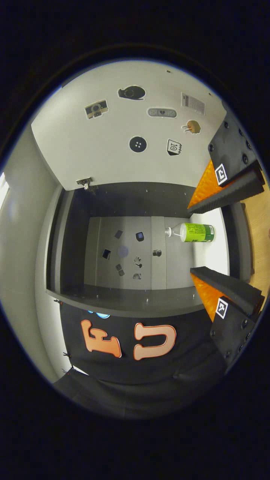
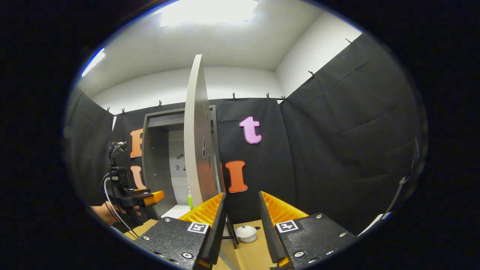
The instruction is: Open the cabinet door with the right hand, grasp the bottle in the cabinet with the left hand and place it on the coaster, then close the cabinet door with the right hand.
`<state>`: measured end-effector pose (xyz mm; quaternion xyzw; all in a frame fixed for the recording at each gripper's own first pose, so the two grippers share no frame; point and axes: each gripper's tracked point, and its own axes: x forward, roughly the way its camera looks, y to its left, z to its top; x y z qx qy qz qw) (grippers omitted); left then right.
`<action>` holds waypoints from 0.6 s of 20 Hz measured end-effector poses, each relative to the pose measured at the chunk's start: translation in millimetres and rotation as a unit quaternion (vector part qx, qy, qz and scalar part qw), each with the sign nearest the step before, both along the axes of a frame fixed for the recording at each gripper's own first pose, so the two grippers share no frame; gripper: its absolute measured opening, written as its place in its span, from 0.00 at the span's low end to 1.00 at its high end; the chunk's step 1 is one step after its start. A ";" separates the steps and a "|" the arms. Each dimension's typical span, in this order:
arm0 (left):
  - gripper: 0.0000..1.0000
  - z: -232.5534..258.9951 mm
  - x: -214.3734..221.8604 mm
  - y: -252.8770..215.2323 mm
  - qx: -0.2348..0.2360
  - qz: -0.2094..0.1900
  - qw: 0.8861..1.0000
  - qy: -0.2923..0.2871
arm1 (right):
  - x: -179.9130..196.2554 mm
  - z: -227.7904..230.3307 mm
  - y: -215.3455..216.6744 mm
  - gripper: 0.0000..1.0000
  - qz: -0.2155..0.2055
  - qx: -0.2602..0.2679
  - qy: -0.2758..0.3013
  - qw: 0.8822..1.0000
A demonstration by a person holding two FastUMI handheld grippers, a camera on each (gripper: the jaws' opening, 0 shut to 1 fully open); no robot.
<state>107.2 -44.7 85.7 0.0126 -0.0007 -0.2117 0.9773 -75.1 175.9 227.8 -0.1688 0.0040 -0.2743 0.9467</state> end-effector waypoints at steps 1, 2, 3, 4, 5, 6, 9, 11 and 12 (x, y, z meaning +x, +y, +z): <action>0.93 -6.6 9.1 -4.7 0.002 -0.005 1.000 0.006 | -0.6 0.2 -1.4 0.52 -0.003 0.003 -0.003 1.000; 0.90 -14.8 17.5 -9.9 0.004 -0.012 1.000 0.012 | -0.8 -0.9 -3.2 0.56 -0.009 0.005 -0.003 1.000; 0.97 -23.2 26.9 -15.7 0.006 -0.017 1.000 0.018 | 0.2 -2.6 -6.7 0.58 -0.016 0.004 0.000 1.000; 0.90 -31.2 36.3 -21.0 0.008 -0.020 0.999 0.024 | 0.5 -5.0 -10.7 0.60 -0.026 0.003 0.004 1.000; 0.93 -41.7 47.1 -26.7 0.010 -0.022 0.999 0.032 | -0.5 -6.1 -11.9 0.67 -0.032 0.000 0.006 0.999; 0.90 -51.5 58.6 -33.6 0.012 -0.026 0.999 0.040 | -0.5 -7.8 -11.9 0.66 -0.039 -0.002 0.007 0.999; 0.94 -81.7 93.6 -53.4 0.016 -0.033 0.997 0.067 | -0.5 -12.6 -10.3 0.78 -0.059 -0.002 0.005 0.998; 0.94 -100.0 113.6 -66.8 0.014 -0.038 0.995 0.087 | -2.6 -17.3 -8.4 0.75 -0.070 -0.008 0.010 0.997; 0.94 -108.0 124.4 -72.5 0.017 -0.040 0.995 0.093 | -5.2 -18.8 -8.6 0.75 -0.077 -0.012 0.012 0.997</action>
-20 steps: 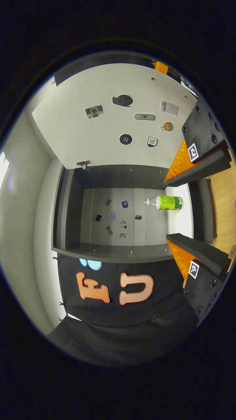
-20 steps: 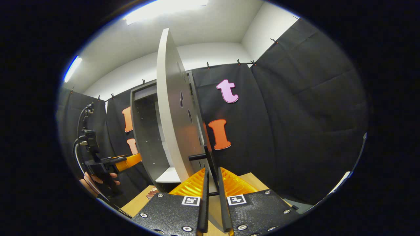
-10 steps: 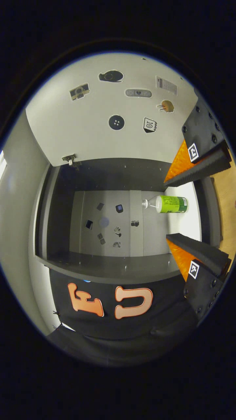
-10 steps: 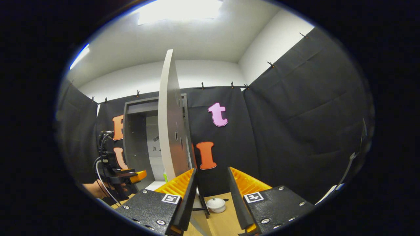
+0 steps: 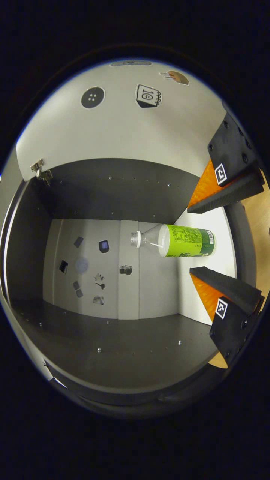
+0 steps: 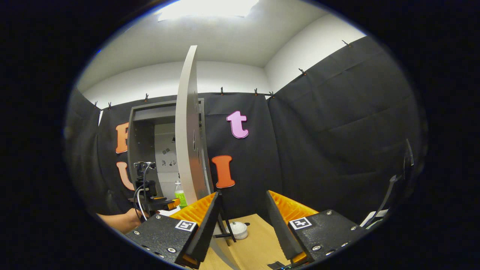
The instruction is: Open the cabinet door with the right hand, grasp the bottle in the cabinet with the left hand and place it on the coaster, then close the cabinet door with the right hand.
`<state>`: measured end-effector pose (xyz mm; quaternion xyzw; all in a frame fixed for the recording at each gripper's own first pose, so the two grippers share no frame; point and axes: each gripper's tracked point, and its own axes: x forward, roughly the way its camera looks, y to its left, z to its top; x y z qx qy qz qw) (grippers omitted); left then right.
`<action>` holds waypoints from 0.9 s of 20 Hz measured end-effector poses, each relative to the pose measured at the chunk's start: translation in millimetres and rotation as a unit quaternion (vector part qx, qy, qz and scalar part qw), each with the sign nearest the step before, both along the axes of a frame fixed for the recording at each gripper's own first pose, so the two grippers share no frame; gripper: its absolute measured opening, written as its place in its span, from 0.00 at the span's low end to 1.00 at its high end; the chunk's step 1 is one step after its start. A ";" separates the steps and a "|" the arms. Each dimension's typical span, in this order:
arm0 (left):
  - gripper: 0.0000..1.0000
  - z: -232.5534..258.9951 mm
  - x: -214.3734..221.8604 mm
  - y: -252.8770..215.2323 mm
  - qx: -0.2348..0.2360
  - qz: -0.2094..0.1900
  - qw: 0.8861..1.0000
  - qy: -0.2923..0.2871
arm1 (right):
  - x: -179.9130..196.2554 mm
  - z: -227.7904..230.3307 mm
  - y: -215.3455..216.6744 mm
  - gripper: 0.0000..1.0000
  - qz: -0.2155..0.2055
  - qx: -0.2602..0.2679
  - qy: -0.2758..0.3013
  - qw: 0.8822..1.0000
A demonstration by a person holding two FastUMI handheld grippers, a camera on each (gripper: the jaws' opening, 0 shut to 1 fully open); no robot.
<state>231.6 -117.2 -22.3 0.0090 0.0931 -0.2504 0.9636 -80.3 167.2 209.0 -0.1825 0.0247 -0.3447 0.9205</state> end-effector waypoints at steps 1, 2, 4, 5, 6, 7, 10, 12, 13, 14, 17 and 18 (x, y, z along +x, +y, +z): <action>0.94 -5.3 10.8 -3.8 0.006 0.001 1.000 0.002 | -3.6 0.0 0.1 0.75 -0.009 -0.004 0.002 1.000; 0.94 -9.2 21.6 -7.8 0.010 0.003 1.000 0.000 | -5.8 -0.5 -0.7 0.77 -0.018 -0.007 0.003 1.000; 0.94 -14.2 41.0 -13.7 0.017 0.008 1.000 -0.008 | -10.6 -2.5 -2.4 0.78 -0.035 -0.009 0.006 0.999; 0.94 -17.4 48.6 -16.8 0.022 0.009 1.000 -0.009 | -13.3 -3.5 -4.8 0.78 -0.044 -0.010 0.008 0.999; 0.94 -19.0 54.1 -19.7 0.024 0.007 1.000 -0.010 | -15.7 -4.2 -5.6 0.79 -0.051 -0.011 0.009 0.999; 0.94 -19.7 57.7 -23.5 0.025 0.004 1.000 -0.012 | -17.8 -3.9 -6.5 0.80 -0.057 -0.012 0.010 0.998; 0.94 -11.1 74.4 -31.8 0.023 0.001 0.999 -0.029 | -22.7 -5.9 -7.7 0.80 -0.066 -0.014 0.014 0.998; 0.94 -10.2 79.9 -36.9 0.025 -0.005 0.999 -0.027 | -24.1 -6.4 -7.1 0.80 -0.066 -0.012 0.014 0.998; 0.94 -10.5 80.7 -39.9 0.025 -0.010 0.999 -0.028 | -23.5 -6.4 -7.1 0.80 -0.064 -0.011 0.015 0.998; 0.89 -7.2 76.6 -37.8 0.028 -0.010 0.999 -0.029 | -23.6 -7.0 -7.5 0.80 -0.063 -0.010 0.015 0.998; 0.81 -2.3 68.8 -37.0 0.027 -0.016 0.999 -0.031 | -25.0 -8.4 -9.8 0.80 -0.059 -0.002 0.018 0.998; 0.81 1.4 63.2 -33.3 0.026 -0.016 0.999 -0.034 | -26.7 -9.6 -11.5 0.80 -0.057 0.002 0.020 0.998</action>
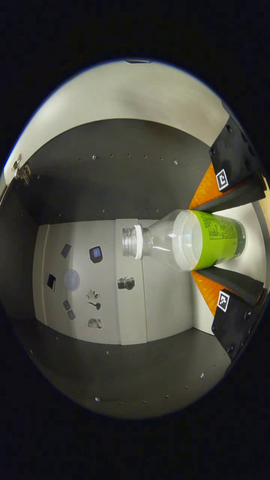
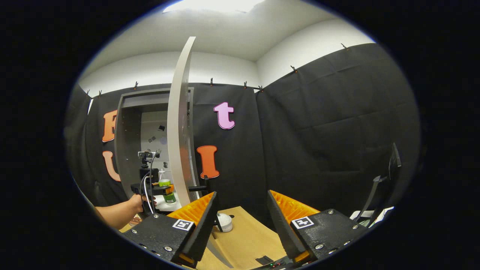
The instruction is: Open the cabinet door with the right hand, grasp the bottle in the cabinet with the left hand and place it on the coaster, then close the cabinet door with the right hand.
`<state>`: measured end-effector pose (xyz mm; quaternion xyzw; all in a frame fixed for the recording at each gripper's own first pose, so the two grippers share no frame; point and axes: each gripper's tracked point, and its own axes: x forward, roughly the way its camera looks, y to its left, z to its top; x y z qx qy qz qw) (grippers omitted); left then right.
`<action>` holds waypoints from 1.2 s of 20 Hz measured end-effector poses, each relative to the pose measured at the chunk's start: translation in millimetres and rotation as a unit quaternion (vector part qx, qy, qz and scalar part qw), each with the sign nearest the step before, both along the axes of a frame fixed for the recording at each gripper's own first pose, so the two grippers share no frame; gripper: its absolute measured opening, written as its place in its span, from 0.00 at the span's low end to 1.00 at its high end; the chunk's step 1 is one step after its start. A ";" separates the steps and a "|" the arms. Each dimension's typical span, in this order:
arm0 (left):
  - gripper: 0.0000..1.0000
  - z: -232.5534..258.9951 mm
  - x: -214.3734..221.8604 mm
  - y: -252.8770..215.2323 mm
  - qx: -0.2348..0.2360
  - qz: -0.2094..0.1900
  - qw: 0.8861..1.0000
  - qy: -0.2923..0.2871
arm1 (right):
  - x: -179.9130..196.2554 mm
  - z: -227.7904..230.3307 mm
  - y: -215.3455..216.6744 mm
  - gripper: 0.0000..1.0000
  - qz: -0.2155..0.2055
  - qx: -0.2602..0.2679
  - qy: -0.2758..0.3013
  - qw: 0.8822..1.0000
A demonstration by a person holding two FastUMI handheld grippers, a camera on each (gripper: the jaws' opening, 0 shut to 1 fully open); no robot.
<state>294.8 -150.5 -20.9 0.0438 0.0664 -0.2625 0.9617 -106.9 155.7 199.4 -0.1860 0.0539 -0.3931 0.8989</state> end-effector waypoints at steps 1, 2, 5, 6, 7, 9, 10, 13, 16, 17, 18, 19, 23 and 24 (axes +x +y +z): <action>0.81 4.7 -6.6 6.1 -0.001 0.003 1.000 -0.005 | -1.0 -1.2 -0.4 0.80 0.004 0.004 0.002 1.000; 0.77 8.0 -13.8 11.8 0.000 0.004 1.000 -0.008 | -1.3 -2.4 0.5 0.80 0.009 0.007 0.004 1.000; 0.80 15.3 -35.3 34.1 0.000 0.014 1.000 -0.016 | -0.6 -3.6 1.4 0.80 0.026 0.016 0.012 0.999; 0.79 18.2 -43.4 43.8 -0.001 0.018 1.000 -0.019 | -1.0 -4.6 1.5 0.80 0.032 0.019 0.014 0.999; 0.79 20.7 -50.3 54.1 0.000 0.023 0.999 -0.022 | -0.6 -5.2 1.1 0.80 0.039 0.023 0.017 0.999; 0.77 25.9 -66.9 76.0 0.002 0.035 0.999 -0.033 | -0.3 -8.3 -0.7 0.80 0.050 0.031 0.025 0.998; 0.77 26.3 -75.6 88.2 0.004 0.043 0.998 -0.038 | 0.0 -10.9 -2.4 0.80 0.056 0.035 0.031 0.997; 0.80 22.7 -100.6 123.6 0.008 0.069 0.997 -0.045 | 1.7 -17.3 -7.1 0.80 0.067 0.045 0.055 0.995; 0.77 15.8 -126.5 156.4 0.017 0.093 0.994 -0.054 | 3.3 -23.4 -9.4 0.81 0.082 0.049 0.071 0.993; 0.77 10.6 -134.5 166.5 0.021 0.101 0.993 -0.056 | 3.3 -25.8 -10.7 0.81 0.087 0.053 0.077 0.992; 0.81 5.0 -142.6 174.4 0.017 0.110 0.993 -0.051 | 4.3 -27.0 -12.0 0.81 0.092 0.056 0.080 0.991; 0.77 3.1 -150.6 182.3 0.016 0.115 0.992 -0.048 | 4.7 -29.2 -13.1 0.81 0.096 0.060 0.085 0.990; 0.77 -13.1 -179.5 219.2 0.000 0.153 0.988 -0.031 | 7.7 -31.6 -11.0 0.82 0.122 0.072 0.091 0.986; 0.77 -15.0 -187.3 227.9 -0.003 0.164 0.986 -0.029 | 8.0 -32.8 -9.8 0.82 0.129 0.075 0.094 0.984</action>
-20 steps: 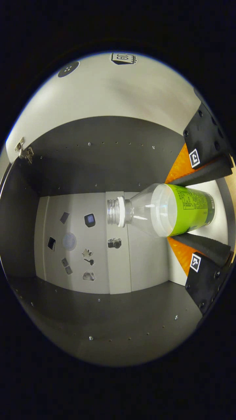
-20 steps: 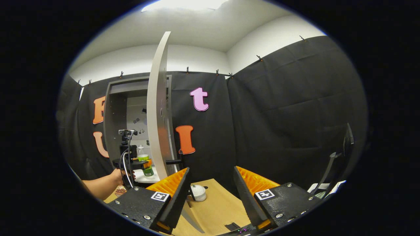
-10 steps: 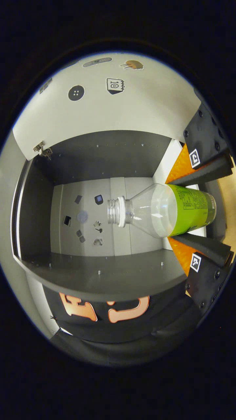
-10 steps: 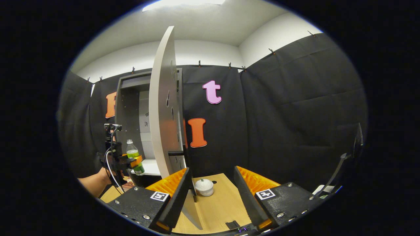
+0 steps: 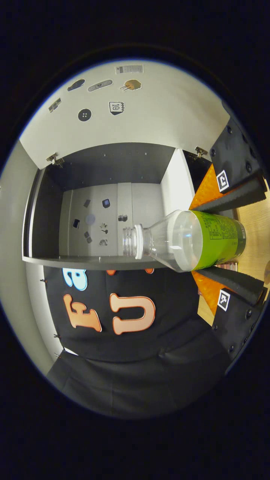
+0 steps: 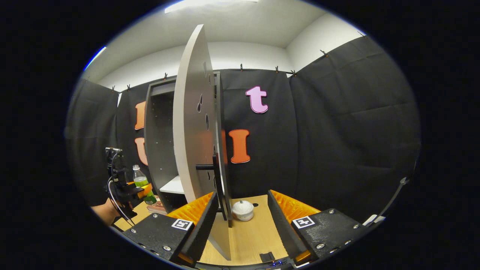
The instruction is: Open the cabinet door with the right hand, grasp the bottle in the cabinet with the left hand and place it on the coaster, then close the cabinet door with the right hand.
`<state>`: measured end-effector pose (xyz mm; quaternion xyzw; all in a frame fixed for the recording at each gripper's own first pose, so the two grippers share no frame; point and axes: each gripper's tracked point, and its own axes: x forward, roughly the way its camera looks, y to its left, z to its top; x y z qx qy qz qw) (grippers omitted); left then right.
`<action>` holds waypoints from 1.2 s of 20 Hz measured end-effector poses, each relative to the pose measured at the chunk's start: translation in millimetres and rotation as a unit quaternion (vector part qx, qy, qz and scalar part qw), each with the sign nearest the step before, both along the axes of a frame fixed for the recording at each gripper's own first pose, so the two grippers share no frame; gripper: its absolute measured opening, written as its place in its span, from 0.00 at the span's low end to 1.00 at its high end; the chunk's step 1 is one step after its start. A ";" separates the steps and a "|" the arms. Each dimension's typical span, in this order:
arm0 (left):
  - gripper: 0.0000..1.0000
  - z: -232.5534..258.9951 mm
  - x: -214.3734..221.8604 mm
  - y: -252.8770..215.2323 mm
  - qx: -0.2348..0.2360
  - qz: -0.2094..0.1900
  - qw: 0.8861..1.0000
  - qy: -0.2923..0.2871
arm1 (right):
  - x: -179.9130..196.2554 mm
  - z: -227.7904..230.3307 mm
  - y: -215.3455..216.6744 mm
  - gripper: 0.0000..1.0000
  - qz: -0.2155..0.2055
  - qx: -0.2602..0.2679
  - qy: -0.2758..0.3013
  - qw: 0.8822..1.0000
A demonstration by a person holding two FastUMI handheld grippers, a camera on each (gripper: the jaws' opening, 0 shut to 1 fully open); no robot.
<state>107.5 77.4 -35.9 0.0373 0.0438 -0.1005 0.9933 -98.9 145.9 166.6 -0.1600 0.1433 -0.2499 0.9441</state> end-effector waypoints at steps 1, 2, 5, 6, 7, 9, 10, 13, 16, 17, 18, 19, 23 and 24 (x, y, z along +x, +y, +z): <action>0.80 -1.2 -8.1 10.0 -0.003 0.011 1.000 -0.001 | 0.1 0.1 0.8 0.87 0.006 0.001 0.002 1.000; 0.80 -2.0 -16.0 19.3 -0.006 0.023 1.000 -0.002 | 0.3 -0.1 1.5 0.82 0.011 0.002 0.004 1.000; 0.80 -8.0 -39.5 45.4 -0.010 0.060 0.998 -0.010 | 0.1 -1.8 3.2 0.82 0.030 0.000 0.011 0.999; 0.80 -12.6 -46.9 52.9 -0.010 0.072 0.997 -0.011 | 0.9 -1.7 2.5 0.82 0.033 -0.002 0.012 0.999; 0.82 -18.1 -53.7 61.4 -0.010 0.083 0.996 -0.012 | -0.5 -1.4 2.8 0.82 0.035 -0.004 0.013 0.999; 0.82 -28.5 -65.6 75.2 -0.007 0.099 0.995 -0.017 | -3.2 -0.1 -0.5 0.82 0.034 -0.005 0.011 0.999; 0.80 -33.4 -69.1 79.9 -0.003 0.105 0.994 -0.020 | -5.0 1.7 -2.7 0.81 0.032 -0.005 0.008 0.999; 0.80 -58.0 -74.7 92.3 0.009 0.118 0.993 -0.024 | -20.9 9.9 -6.7 0.81 0.021 -0.008 -0.013 1.000; 0.80 -83.3 -77.7 103.2 0.013 0.127 0.991 -0.032 | -22.2 18.6 -1.4 0.82 0.012 -0.005 -0.040 0.999; 0.80 -93.3 -78.0 106.7 0.017 0.130 0.991 -0.035 | -20.6 18.5 -1.2 0.82 0.009 -0.004 -0.045 0.999; 0.80 -105.5 -77.9 111.4 0.022 0.132 0.991 -0.033 | -19.9 18.5 -2.5 0.81 0.002 -0.004 -0.048 0.999; 0.79 -117.3 -77.3 114.6 0.026 0.131 0.991 -0.030 | -18.4 18.7 -3.9 0.81 -0.004 -0.006 -0.053 0.999; 0.80 -171.7 -72.9 128.2 0.046 0.130 0.990 -0.007 | -12.9 29.6 3.8 0.82 -0.022 -0.016 -0.083 0.996; 0.79 -186.5 -72.3 132.9 0.058 0.132 0.989 0.001 | -11.4 29.5 4.4 0.81 -0.027 -0.020 -0.083 0.996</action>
